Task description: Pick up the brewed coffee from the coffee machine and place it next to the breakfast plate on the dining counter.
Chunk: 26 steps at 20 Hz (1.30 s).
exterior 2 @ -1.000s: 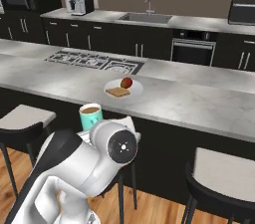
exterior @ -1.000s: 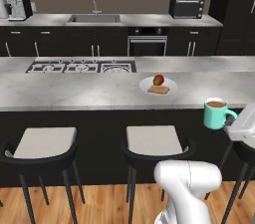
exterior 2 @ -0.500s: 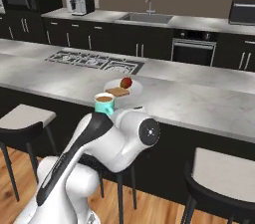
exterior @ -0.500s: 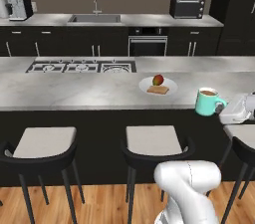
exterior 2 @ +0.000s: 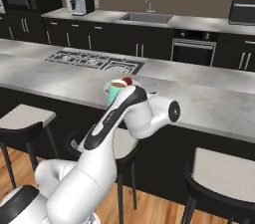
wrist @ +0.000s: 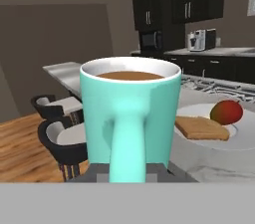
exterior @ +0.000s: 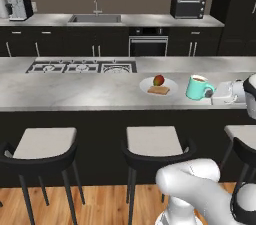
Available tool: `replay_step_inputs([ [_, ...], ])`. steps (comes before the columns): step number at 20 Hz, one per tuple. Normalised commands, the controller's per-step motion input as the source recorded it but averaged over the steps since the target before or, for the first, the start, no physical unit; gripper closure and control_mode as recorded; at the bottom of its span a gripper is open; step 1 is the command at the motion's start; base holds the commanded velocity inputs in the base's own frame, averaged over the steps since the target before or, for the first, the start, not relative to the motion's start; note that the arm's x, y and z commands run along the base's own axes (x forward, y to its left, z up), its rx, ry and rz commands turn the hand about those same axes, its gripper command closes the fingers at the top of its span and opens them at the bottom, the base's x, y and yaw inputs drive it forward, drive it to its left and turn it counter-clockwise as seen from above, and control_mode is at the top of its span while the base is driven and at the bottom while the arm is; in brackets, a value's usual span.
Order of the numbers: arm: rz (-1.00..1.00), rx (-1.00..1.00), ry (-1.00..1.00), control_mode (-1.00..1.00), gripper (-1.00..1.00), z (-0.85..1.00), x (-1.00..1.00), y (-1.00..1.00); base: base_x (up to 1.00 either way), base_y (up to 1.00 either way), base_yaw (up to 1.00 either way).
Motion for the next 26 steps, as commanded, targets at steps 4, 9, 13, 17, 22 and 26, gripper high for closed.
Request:
replay_step_inputs([
  [4,0.00,0.00,0.00,-1.00,1.00,-0.11,0.85,-0.06,0.00,0.00,0.00],
  [9,0.00,-0.02,-0.04,-1.00,1.00,-0.34,0.83,-0.24,0.00,0.00,0.00],
  [13,0.00,0.00,0.00,-1.00,1.00,-0.02,0.82,-0.56,0.00,0.00,0.00],
  [17,0.00,-0.01,0.00,-1.00,1.00,0.00,0.74,-0.56,0.00,0.00,0.00],
  [22,0.00,-0.01,0.00,-1.00,1.00,-0.29,0.52,-0.23,0.00,0.00,0.00],
  [26,0.01,0.00,0.00,-1.00,1.00,-0.54,0.25,-0.16,0.00,0.00,0.00],
])
